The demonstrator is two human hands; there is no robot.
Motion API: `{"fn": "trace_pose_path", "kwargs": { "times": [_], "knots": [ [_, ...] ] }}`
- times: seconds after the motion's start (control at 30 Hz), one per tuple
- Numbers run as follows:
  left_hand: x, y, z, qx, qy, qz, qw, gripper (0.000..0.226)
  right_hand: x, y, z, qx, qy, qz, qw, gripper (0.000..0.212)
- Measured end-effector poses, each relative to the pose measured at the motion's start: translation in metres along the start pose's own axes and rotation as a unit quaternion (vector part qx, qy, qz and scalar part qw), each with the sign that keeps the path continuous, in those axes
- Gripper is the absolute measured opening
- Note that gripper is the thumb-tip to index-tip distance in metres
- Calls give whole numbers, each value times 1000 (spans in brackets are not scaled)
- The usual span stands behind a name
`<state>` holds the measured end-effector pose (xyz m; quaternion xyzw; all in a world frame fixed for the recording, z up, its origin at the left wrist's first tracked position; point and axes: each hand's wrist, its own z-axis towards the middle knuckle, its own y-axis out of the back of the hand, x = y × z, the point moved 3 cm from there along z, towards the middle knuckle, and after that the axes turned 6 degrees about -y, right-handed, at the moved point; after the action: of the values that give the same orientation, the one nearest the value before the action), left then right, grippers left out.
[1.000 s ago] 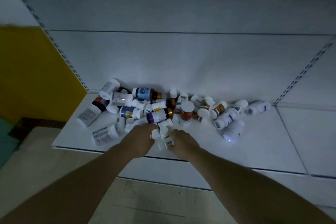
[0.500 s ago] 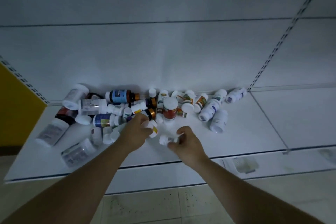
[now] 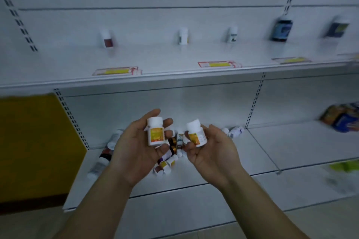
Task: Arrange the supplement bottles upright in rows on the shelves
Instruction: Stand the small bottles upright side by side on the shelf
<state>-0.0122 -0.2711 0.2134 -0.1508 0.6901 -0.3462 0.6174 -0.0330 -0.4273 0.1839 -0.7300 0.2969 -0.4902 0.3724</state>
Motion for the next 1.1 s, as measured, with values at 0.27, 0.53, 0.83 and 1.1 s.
{"fn": "trace_pose_path", "kwargs": {
  "times": [0.27, 0.53, 0.83, 1.1],
  "knots": [
    [-47, -47, -32, 77, -81, 75, 991, 37, 23, -69, -46, -5, 117, -142, 983, 25],
    [-61, -108, -9, 140, -118, 99, 978, 35, 90, -102, -48, 40, 166, -165, 971, 25],
    [-60, -149, 72, 51, -197, 328, 923, 43, 184, -102, -8, 53, 200, -309, 928, 17],
    [-68, -141, 144, -53, -180, 601, 777, 42, 243, -100, 71, -10, 185, -534, 825, 23]
  ]
}}
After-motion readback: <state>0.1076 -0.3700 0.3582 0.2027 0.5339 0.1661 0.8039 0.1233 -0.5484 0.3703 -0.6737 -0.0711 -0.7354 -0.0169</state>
